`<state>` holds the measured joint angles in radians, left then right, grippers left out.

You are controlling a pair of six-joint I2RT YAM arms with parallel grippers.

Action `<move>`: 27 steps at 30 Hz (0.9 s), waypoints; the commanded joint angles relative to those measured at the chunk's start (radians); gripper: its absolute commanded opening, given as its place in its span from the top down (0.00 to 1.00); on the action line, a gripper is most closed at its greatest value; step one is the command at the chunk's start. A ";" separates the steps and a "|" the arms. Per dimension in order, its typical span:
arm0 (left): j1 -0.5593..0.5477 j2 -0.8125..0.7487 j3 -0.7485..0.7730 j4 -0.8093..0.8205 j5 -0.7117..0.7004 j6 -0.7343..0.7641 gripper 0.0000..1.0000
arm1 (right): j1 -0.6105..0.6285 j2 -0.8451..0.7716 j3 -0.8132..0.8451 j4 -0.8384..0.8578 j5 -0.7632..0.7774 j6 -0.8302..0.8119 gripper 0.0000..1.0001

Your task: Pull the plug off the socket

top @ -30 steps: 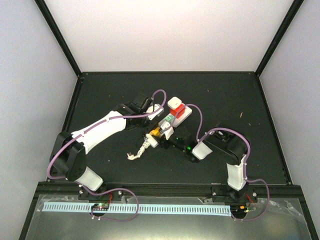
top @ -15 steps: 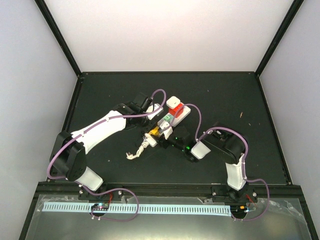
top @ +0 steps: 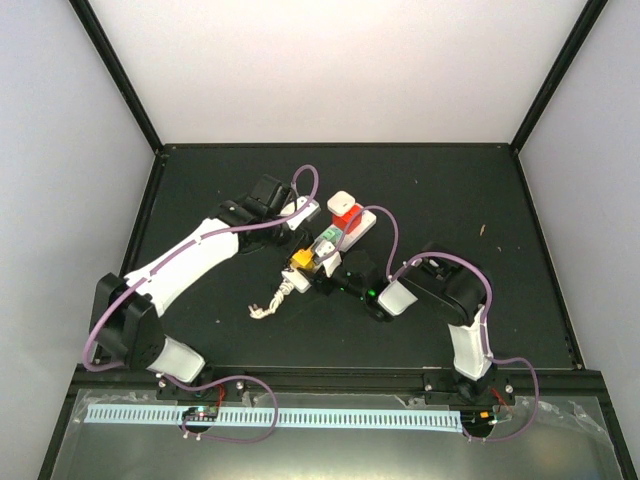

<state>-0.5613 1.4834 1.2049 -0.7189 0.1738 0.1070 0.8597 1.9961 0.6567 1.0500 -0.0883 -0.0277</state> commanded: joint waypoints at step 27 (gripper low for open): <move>0.443 -0.002 0.392 -0.132 0.085 0.188 0.98 | -0.005 0.057 -0.019 -0.160 0.021 -0.042 0.99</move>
<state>-0.1791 1.4239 1.5215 -0.8234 0.1978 0.2337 0.8597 1.9972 0.6582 1.0492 -0.0895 -0.0277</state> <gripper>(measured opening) 0.295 0.663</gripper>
